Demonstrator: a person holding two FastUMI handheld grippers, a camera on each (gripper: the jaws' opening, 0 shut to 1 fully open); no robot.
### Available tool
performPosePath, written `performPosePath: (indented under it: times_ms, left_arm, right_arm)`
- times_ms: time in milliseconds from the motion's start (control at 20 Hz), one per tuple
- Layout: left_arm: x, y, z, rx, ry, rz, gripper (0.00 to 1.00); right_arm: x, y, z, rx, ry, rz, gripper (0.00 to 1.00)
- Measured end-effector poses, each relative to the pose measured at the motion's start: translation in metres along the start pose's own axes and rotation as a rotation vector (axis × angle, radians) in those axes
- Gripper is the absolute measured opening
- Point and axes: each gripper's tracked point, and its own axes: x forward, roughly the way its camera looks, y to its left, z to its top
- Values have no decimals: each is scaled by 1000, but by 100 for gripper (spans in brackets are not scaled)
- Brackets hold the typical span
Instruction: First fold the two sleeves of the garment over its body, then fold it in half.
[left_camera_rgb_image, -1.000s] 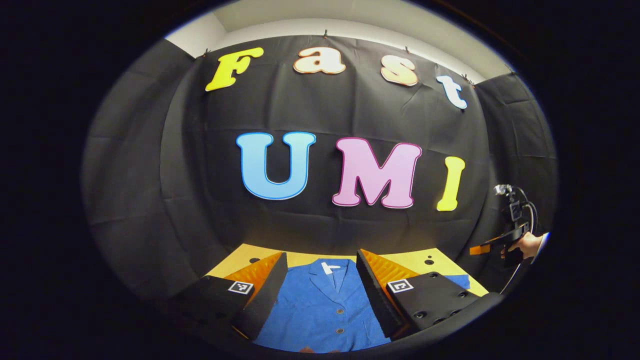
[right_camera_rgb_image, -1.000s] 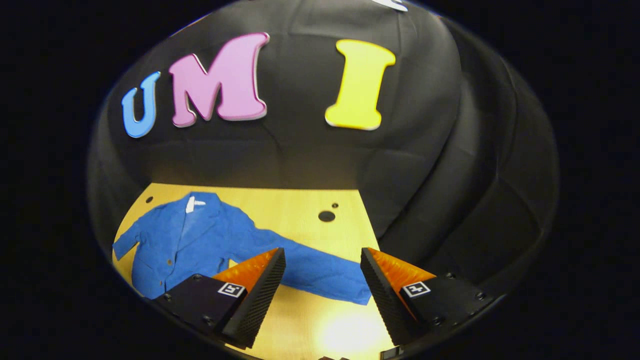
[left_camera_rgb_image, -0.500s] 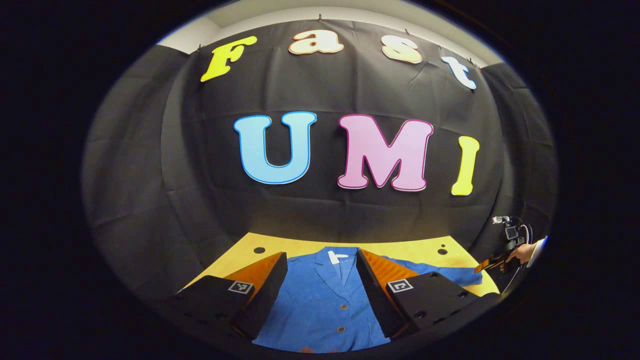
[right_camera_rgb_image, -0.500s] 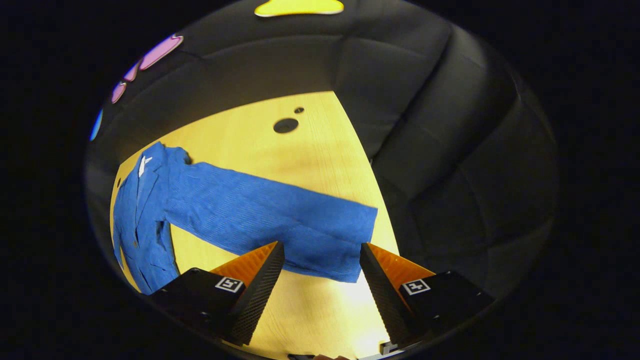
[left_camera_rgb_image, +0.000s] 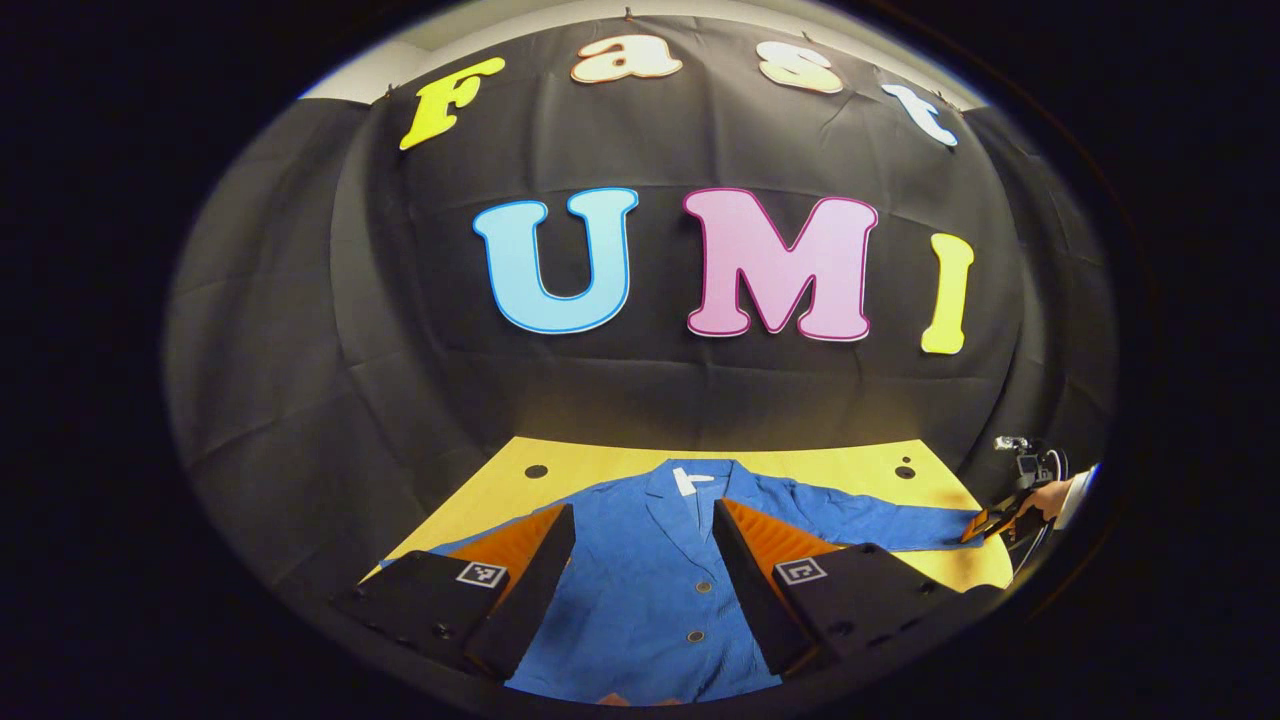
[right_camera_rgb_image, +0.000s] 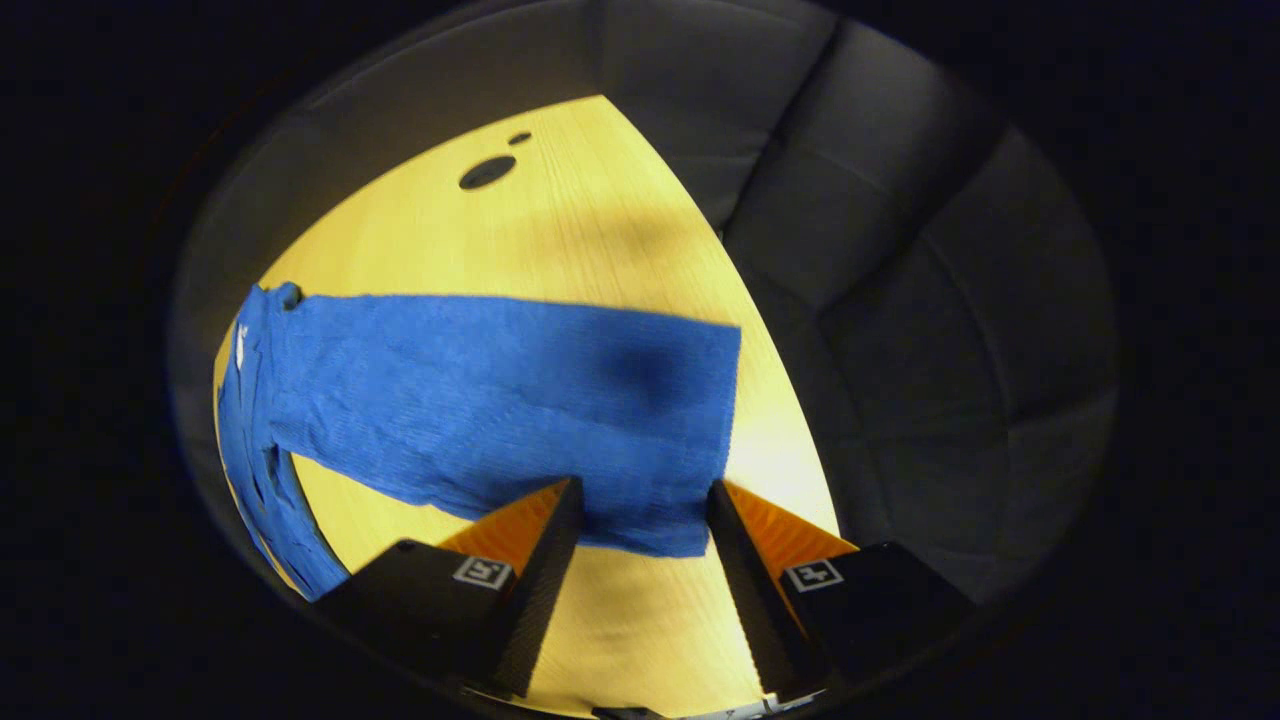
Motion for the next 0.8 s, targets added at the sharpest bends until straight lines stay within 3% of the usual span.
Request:
performPosePath:
  times_ms: [100,200,300,450,800]
  left_arm:
    - [-2,3,2,15,-15,4,80]
    - [-6,7,4,34,-31,11,80]
    - [-16,15,4,38,-46,2,80]
    - [-26,30,-2,38,-58,-27,80]
    - [-55,94,3,-37,-126,-42,80]
  right_arm:
    - [-3,6,1,-5,10,16,51]
    - [-4,14,3,44,9,40,9]
    - [-11,13,5,23,-17,41,5]
    - [-50,31,27,1,-153,37,5]
    - [-182,86,33,-88,-369,38,5]
